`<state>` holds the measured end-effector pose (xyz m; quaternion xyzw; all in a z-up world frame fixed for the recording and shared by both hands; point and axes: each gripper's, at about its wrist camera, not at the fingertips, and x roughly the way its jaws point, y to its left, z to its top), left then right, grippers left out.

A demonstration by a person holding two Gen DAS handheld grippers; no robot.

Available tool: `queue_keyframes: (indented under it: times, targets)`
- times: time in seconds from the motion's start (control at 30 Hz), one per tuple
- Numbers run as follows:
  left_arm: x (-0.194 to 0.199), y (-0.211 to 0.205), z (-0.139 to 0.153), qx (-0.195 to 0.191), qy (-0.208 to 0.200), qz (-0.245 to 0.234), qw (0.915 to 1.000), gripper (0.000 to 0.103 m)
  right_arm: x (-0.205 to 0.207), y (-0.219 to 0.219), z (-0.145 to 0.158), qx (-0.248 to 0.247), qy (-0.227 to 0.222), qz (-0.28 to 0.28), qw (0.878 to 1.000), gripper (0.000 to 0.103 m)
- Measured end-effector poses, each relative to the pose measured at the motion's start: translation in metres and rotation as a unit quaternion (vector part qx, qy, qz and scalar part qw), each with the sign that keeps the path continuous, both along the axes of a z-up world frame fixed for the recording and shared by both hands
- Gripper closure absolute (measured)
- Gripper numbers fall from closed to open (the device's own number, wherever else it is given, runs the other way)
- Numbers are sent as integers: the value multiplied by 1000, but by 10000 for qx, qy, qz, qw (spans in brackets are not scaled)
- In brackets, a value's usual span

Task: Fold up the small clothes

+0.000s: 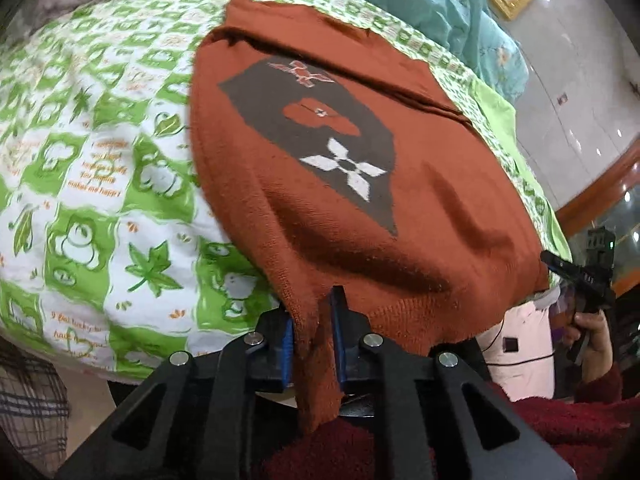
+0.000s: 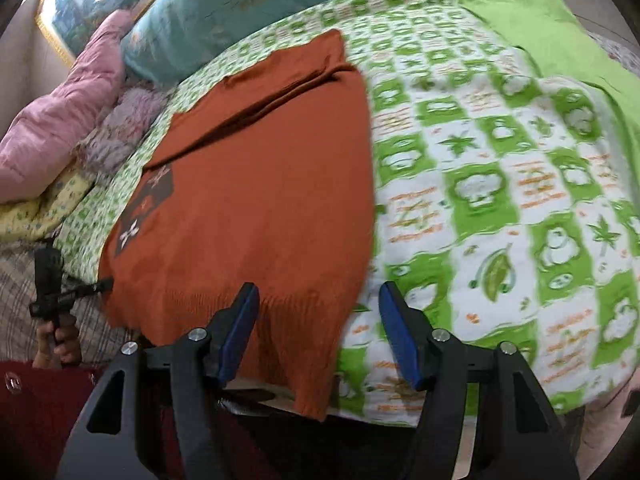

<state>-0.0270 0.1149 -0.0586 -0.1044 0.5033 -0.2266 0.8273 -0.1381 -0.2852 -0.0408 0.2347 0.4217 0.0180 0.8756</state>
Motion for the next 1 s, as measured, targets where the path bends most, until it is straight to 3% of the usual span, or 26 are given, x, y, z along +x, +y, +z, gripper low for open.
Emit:
queue_keyframes:
  times: [0.07, 0.17, 0.33, 0.47, 0.7, 0.87, 1.0]
  targets:
    - [-1, 1, 6, -30, -167, -1, 9999, 98, -1, -4, -3, 272, 64, 32, 9996, 97]
    - [-10, 15, 21, -384, -470, 58, 9981, 99, -10, -7, -2, 594, -80, 150, 9981, 96]
    - [-9, 35, 45, -947, -754, 159, 9925, 99, -18, -11, 17, 1200, -967, 263, 9877, 96]
    - [7, 32, 64, -1068, -996, 171, 9891, 99, -2, -12, 37, 1328, -1440, 305, 9802, 96]
    - [67, 37, 91, -1198, -1518, 418, 9802, 99, 71, -27, 67, 1186, -1880, 261, 9746, 96]
    - [120, 37, 106, -1243, -1812, 752, 9727, 100, 128, -48, 79, 929, -1835, -22, 9786, 97]
    - [171, 29, 111, -1124, -1848, 894, 9722, 100, 176, -64, 90, 697, -1841, -187, 9803, 97]
